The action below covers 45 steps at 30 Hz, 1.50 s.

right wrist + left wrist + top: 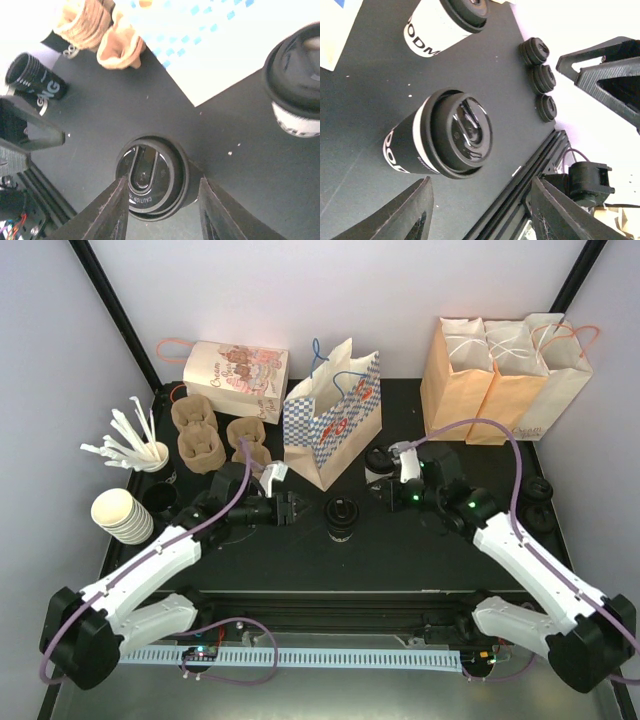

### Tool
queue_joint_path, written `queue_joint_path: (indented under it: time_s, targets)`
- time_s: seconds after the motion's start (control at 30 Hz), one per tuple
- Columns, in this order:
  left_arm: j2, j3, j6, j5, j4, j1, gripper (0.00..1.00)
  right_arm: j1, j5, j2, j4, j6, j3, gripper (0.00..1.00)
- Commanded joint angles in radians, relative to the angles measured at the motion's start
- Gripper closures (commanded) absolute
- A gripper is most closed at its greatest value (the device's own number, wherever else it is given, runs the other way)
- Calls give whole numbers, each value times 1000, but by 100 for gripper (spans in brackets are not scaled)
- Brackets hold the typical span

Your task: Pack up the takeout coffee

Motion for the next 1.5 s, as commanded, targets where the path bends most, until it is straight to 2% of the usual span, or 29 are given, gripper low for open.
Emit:
queue_joint_path:
  time_s: [0.0, 0.13, 0.17, 0.23, 0.3, 0.4, 0.53, 0.6, 0.7, 0.87, 1.03, 1.13, 1.23, 1.33, 1.4, 1.47]
  targets:
    - [-77, -26, 18, 8, 81, -12, 43, -2, 107, -106, 91, 9, -43, 58]
    - [-103, -42, 26, -13, 77, -13, 39, -3, 142, -186, 153, 19, -91, 55]
    - [-101, -44, 26, -13, 79, -13, 39, -2, 149, -195, 161, 19, -101, 51]
    - [-89, -46, 29, -7, 83, -13, 37, -3, 152, -208, 197, -6, -137, 35]
    - [-84, -49, 37, 7, 96, -17, 35, -2, 125, -226, 238, -72, -183, 23]
    - [-90, -55, 68, -24, 95, -25, 29, -2, 197, -275, 278, -119, -234, 14]
    - [-78, -62, 104, -58, 96, -31, 14, -2, 290, -363, 362, -169, -317, 4]
    - [-48, -62, 110, -65, 100, -32, 13, -2, 341, -400, 389, -172, -352, 1]
    - [10, -58, 107, -69, 104, -33, 15, -3, 373, -430, 398, -187, -388, 2]
    - [35, -69, 111, -65, 148, -38, 15, -3, 532, -414, 366, -199, -397, 3]
    - [35, -68, 133, -74, 152, -39, 13, -13, 710, -401, 459, -284, -434, 6]
    - [47, -63, 144, -71, 154, -39, 13, -71, 672, -410, 487, -302, -440, 6]
    - [56, -59, 150, -63, 147, -41, 13, -152, 635, -429, 593, -329, -502, 8]
    - [53, -62, 158, -58, 147, -40, 13, -258, 461, -470, 749, -367, -601, 13]
    - [49, -62, 165, -58, 141, -40, 12, -287, 444, -484, 838, -367, -652, 14]
    - [43, -62, 169, -54, 135, -40, 12, -301, 442, -470, 858, -385, -661, 14]
